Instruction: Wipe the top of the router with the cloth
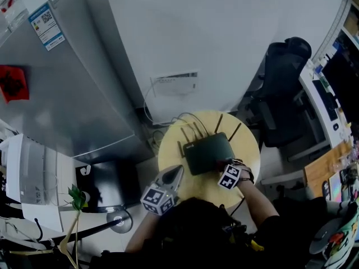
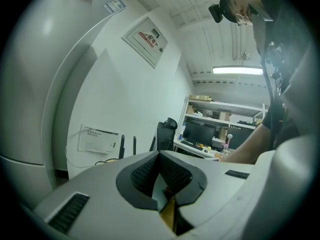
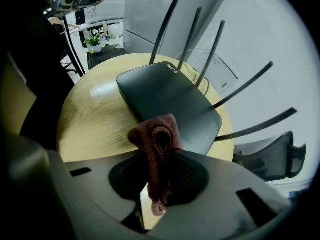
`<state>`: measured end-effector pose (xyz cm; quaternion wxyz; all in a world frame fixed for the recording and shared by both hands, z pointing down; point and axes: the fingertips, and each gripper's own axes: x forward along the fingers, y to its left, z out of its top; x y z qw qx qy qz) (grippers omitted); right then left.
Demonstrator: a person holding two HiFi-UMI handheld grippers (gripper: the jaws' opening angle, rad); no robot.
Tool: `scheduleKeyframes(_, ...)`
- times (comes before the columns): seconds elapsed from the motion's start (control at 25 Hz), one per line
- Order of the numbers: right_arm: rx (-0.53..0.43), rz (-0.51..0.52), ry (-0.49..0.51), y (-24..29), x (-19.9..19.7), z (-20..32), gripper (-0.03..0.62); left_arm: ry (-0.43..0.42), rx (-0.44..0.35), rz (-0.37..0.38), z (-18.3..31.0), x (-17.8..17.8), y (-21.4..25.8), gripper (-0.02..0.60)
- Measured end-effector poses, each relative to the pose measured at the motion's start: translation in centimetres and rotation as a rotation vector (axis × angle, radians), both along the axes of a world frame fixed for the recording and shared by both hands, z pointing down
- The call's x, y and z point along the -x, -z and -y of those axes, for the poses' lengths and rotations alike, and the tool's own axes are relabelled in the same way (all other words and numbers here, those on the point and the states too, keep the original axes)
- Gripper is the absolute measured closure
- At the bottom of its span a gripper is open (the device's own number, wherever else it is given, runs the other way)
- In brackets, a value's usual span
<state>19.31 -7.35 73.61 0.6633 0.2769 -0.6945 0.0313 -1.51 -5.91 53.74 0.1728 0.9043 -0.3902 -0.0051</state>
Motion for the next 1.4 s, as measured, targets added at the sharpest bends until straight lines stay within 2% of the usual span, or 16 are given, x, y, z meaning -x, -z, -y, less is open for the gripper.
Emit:
scheduleKeyframes(0.24,0.013,0.01,-0.059,-0.5,0.8,-1.2,0.53,-0.016,0.007,0.005,-0.1,1.7,-0.4,0.58)
scheduleKeyframes(0.44,-0.002,0.07,-0.1,0.6,0.0,-1.8,0.531,-0.014,0.003,-0.008,-0.3,1.6,0.0,0.58)
scheduleKeyframes(0.6,-0.033,0.105,-0.122,1.5,-3.1,-0.8,0.531,0.039,0.003,-0.024,0.0,1.6,0.0,0.58)
scheduleKeyframes(0.8,-0.011,0.193,-0.235,1.7,-8.1,2.7,0.531,0.116,0.014,-0.02,0.0,1.1,0.4,0.58)
scheduleKeyframes(1.04,0.062,0.235,-0.294,0.4,-11.2,8.1,0.53,0.209,0.016,0.004,-0.9,-0.4,0.4,0.58)
scheduleKeyframes(1.24,0.258,0.186,-0.32,-2.9,-12.1,8.6,0.53,0.276,0.025,0.037,-2.1,-1.7,0.9,0.58)
scheduleKeyframes(1.4,0.29,0.135,-0.323,-4.4,-11.6,10.1,0.531,0.366,0.052,0.058,-3.5,-0.7,0.6,0.58)
